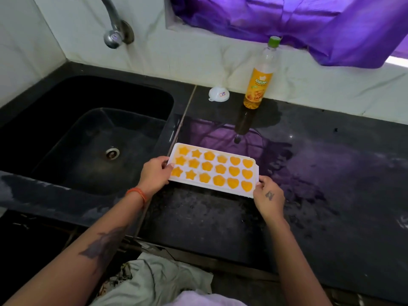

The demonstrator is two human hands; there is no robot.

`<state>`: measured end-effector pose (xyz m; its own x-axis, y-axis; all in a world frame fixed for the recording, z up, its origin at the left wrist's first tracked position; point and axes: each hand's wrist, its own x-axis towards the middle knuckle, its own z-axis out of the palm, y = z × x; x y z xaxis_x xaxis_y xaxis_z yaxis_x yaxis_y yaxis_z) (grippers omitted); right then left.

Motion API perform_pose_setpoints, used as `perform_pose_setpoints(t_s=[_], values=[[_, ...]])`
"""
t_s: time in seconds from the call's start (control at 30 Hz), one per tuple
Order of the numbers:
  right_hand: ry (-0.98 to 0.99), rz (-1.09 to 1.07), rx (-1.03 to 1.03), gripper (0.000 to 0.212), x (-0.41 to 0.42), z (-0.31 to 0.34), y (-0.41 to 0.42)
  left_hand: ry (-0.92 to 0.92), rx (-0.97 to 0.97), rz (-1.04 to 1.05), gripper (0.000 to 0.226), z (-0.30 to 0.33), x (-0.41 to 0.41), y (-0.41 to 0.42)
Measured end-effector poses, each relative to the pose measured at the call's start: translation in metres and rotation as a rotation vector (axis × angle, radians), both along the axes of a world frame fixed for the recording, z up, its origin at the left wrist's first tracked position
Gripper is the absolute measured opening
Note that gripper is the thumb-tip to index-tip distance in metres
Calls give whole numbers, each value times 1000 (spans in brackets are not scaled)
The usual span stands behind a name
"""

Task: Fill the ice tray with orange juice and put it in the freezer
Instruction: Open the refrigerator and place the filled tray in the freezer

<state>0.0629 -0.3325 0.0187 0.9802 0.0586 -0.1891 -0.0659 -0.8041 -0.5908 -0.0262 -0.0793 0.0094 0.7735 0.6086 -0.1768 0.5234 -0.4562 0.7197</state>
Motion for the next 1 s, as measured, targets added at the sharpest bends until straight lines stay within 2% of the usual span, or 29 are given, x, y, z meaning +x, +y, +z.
perform_pose_setpoints(t_s=[0.23,0.47,0.73,1.0], values=[[10,-16,42,30,-2,1,6,-57,-98,91,29,-3,-9,1],[-27,103,76,26,-17,6,31,-132,-148,241,29,-5,-56,13],[-91,350,153,24,-63,19,95,-223,-128,493,29,11,-154,41],[-83,647,217,23,-160,26,173,-270,-83,767,31,25,-300,62]])
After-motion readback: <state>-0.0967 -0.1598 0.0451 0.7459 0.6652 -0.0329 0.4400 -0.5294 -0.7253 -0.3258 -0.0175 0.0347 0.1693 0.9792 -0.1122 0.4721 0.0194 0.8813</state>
